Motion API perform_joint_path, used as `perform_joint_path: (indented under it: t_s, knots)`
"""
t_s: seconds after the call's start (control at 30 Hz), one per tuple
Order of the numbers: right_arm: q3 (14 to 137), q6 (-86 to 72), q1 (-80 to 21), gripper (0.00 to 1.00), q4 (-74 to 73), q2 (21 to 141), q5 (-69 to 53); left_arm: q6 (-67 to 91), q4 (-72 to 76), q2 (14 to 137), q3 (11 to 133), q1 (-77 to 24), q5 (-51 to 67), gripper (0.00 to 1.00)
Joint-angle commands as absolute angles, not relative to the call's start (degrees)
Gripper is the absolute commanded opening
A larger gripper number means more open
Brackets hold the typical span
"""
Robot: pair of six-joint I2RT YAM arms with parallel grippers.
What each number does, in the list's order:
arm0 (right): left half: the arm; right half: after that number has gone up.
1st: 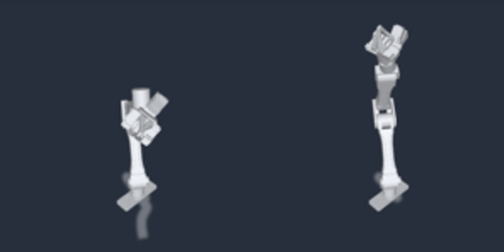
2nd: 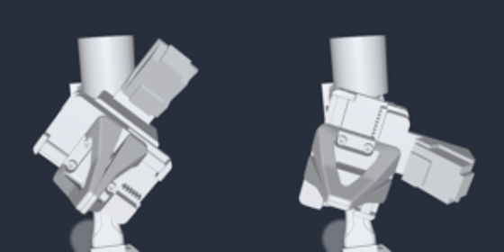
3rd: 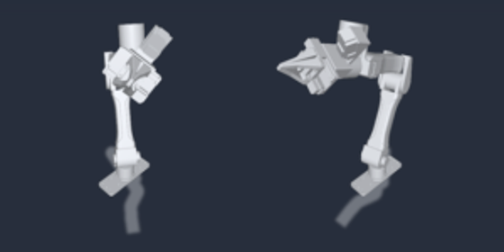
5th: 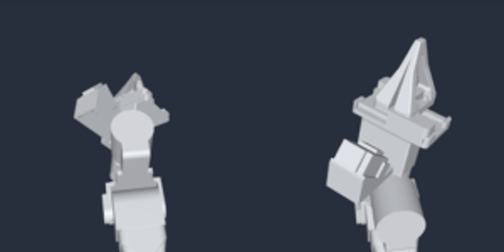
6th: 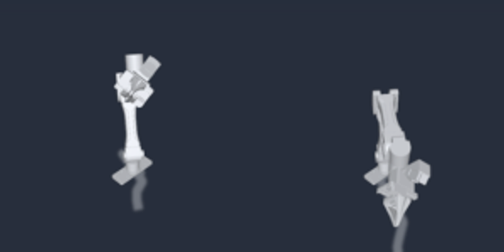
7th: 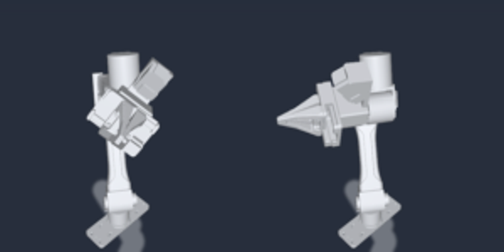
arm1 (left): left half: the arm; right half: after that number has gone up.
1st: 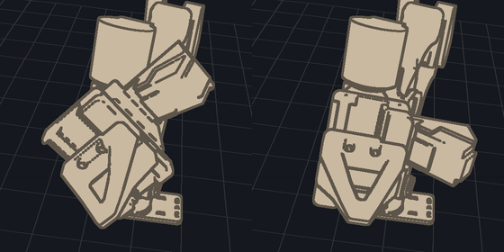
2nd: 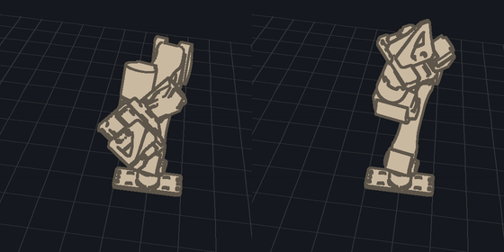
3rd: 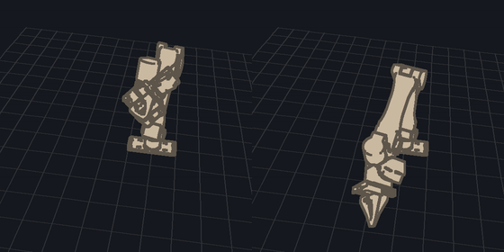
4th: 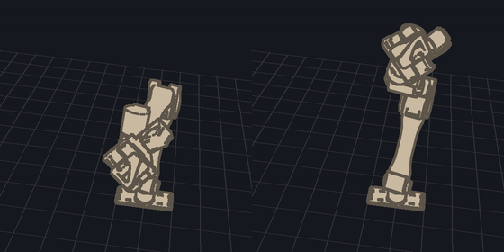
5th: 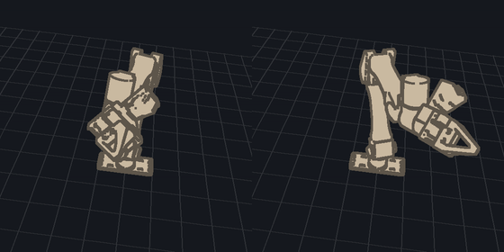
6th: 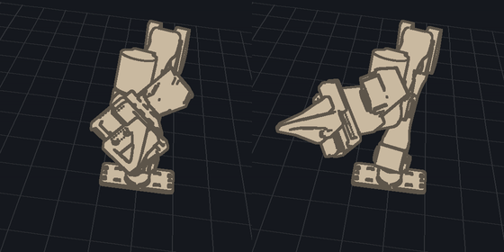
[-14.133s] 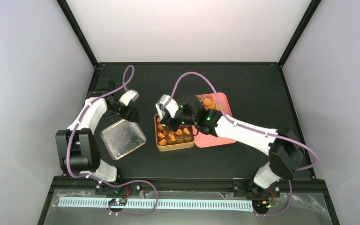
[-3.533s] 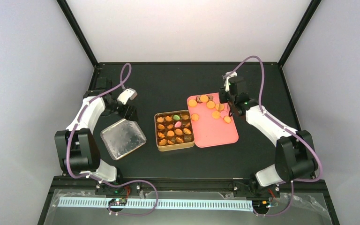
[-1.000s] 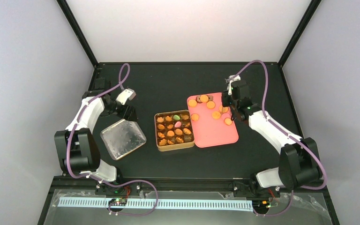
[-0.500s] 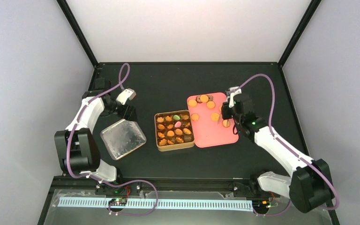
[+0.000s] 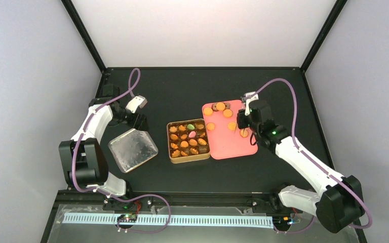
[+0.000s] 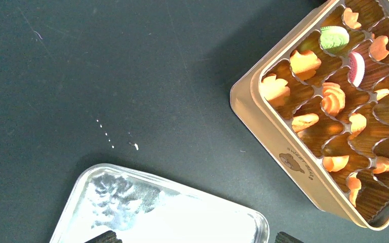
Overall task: Pack the cookies
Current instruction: Position the fake cookies on the plate.
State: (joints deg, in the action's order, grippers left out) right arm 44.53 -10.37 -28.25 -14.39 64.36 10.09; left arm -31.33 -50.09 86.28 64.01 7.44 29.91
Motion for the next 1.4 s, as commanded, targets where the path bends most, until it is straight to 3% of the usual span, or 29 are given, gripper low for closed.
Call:
perform_joint_path:
  t_s: [0.0, 0.83, 1.37]
  knots:
    - [49.5, -7.7, -26.1, 0.32, -13.4, 65.9, 15.2, -32.1, -49.9, 86.5, 65.0, 7.9, 31.3, 0.82]
    - [49.3, -6.8, -20.1, 0.38, -4.9, 77.2, 7.7, -32.7, -50.3, 86.2, 64.9, 8.0, 30.6, 0.81]
    - [40.3, -12.6, -22.6, 0.36, -7.4, 64.9, 3.1, -32.4, -50.0, 86.6, 64.8, 8.0, 31.5, 0.81]
